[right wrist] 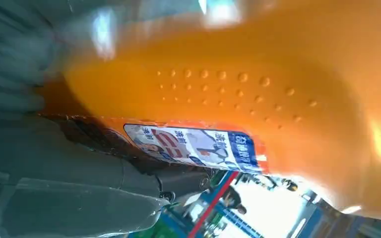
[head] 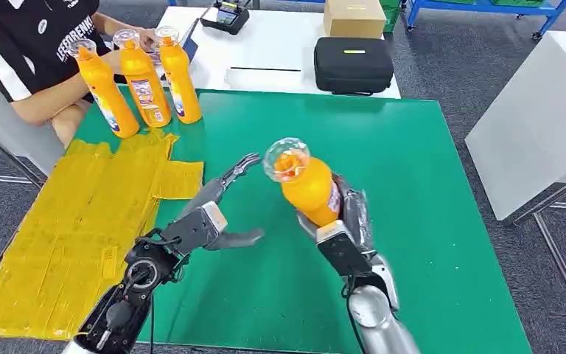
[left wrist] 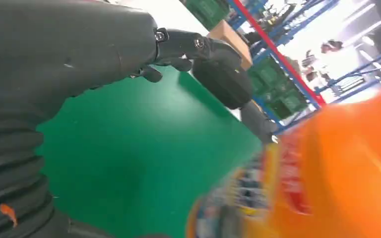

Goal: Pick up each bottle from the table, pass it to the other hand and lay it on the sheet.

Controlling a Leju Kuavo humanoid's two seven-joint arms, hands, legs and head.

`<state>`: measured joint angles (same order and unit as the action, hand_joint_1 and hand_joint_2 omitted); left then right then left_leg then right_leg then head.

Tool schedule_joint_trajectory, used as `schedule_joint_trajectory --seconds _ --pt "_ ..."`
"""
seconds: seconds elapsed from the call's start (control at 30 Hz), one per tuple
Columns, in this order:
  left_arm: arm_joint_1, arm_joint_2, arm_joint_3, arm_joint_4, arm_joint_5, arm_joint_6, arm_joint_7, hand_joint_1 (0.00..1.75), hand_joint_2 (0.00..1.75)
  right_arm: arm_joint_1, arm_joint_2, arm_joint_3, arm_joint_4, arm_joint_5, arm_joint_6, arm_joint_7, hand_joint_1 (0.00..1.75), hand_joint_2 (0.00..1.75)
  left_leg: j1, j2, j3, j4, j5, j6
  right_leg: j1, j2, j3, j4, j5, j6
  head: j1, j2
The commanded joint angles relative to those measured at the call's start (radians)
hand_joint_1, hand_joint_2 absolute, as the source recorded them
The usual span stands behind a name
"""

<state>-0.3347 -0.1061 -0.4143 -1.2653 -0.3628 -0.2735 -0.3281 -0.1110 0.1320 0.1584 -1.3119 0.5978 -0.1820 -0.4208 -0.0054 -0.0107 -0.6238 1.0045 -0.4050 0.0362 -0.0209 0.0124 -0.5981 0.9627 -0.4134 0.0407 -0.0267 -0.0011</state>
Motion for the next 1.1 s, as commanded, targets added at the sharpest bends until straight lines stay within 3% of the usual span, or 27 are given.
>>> schedule_joint_trajectory --seconds 0.03,0.4,1.0,1.03,1.07,1.1 --pt "-0.053 -0.011 -0.006 0.07 0.123 -0.064 0.028 0.0 1.75 -0.134 0.013 0.129 0.224 -0.021 -0.018 -0.017 1.75 1.75 0.001 0.003 0.004 0.0 -0.002 -0.002 0.001 0.001 0.004 -0.001 -0.001 -0.002 0.0 0.0" --pt "-0.031 -0.013 -0.002 0.072 0.318 -0.12 0.055 0.0 1.75 -0.198 0.049 0.272 0.38 -0.021 -0.049 -0.046 1.75 1.75 0.001 0.004 0.007 -0.001 -0.003 -0.003 0.002 0.002 0.007 -0.001 -0.002 -0.003 0.0 0.0" --pt "-0.064 -0.036 -0.01 0.136 0.405 -0.066 0.066 0.0 1.75 -0.254 0.072 0.344 0.426 -0.024 -0.064 -0.033 1.75 1.75 0.001 0.0 0.005 0.0 -0.002 -0.003 0.002 -0.001 0.005 0.0 -0.002 -0.003 0.0 0.0" --pt "-0.062 -0.041 -0.004 0.135 0.412 -0.058 0.067 0.63 1.75 -0.257 0.068 0.343 0.431 -0.027 -0.064 -0.032 1.75 1.75 0.002 0.001 0.006 0.0 -0.003 -0.003 0.002 -0.001 0.006 0.0 -0.003 -0.003 0.0 0.0" --pt "-0.056 -0.044 0.003 0.129 0.421 -0.049 0.07 1.75 1.75 -0.262 0.066 0.343 0.443 -0.033 -0.067 -0.034 1.75 1.75 0.001 0.0 0.004 0.0 -0.002 -0.002 0.001 -0.001 0.004 0.0 -0.002 -0.002 0.0 0.0" --pt "-0.048 -0.043 0.007 0.121 0.429 -0.041 0.073 1.75 1.75 -0.268 0.064 0.344 0.458 -0.042 -0.074 -0.041 1.75 1.75 0.002 0.001 0.006 0.001 -0.003 -0.003 0.002 -0.001 0.006 0.0 -0.003 -0.003 0.0 0.0"
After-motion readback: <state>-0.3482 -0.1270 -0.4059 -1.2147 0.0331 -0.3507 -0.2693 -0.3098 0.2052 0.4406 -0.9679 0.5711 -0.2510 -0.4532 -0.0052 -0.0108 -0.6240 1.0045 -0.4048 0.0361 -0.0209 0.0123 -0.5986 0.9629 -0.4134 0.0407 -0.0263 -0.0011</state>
